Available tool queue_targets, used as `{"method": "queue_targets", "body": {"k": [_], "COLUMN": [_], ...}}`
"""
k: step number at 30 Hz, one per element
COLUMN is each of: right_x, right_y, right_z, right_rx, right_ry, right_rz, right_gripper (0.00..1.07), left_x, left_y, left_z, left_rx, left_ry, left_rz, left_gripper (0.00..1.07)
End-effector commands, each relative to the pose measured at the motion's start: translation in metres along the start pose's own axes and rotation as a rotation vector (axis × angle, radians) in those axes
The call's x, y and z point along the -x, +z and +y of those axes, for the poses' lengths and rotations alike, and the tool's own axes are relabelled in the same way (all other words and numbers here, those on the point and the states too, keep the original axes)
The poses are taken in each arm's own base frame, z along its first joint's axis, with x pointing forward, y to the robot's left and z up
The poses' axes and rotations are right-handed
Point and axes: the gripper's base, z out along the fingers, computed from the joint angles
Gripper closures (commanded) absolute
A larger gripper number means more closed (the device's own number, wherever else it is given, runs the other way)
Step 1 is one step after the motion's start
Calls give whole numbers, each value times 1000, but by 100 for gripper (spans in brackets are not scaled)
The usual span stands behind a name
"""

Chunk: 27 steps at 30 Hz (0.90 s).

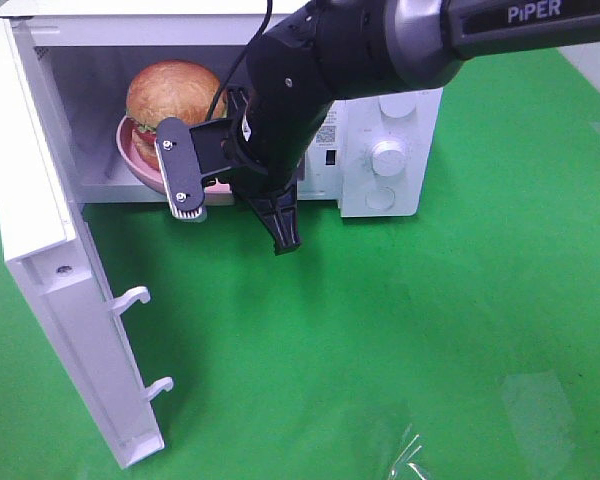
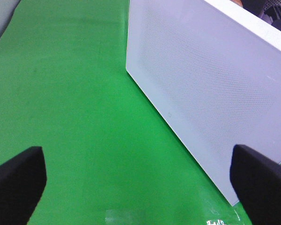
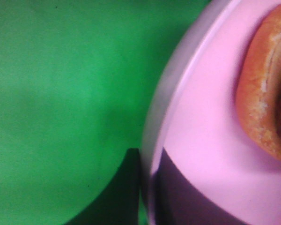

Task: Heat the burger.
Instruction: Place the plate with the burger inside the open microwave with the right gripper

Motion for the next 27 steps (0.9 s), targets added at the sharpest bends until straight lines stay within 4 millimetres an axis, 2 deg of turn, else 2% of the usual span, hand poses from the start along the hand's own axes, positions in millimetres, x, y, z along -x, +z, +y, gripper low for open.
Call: {"method": "queue_targets", "body": {"k": [1,18,27], "right_x": [1,10,13], "right_y": [-2,27,35], "right_z": [-13,-33,-42], "right_rx": [-51,-80,-111], "right_ry": [28,41,11], "right_rz": [5,21,25], "right_gripper": [107,107,107], "left_x": [-1,-1,-1], "left_y": [-1,-1,-1], "left_z": [-1,-1,-1], "left_rx": [-1,-1,-1], "left_ry": [-3,-3,-3], "left_rz": [-22,-22,-22], "left_gripper": [7,7,7]}}
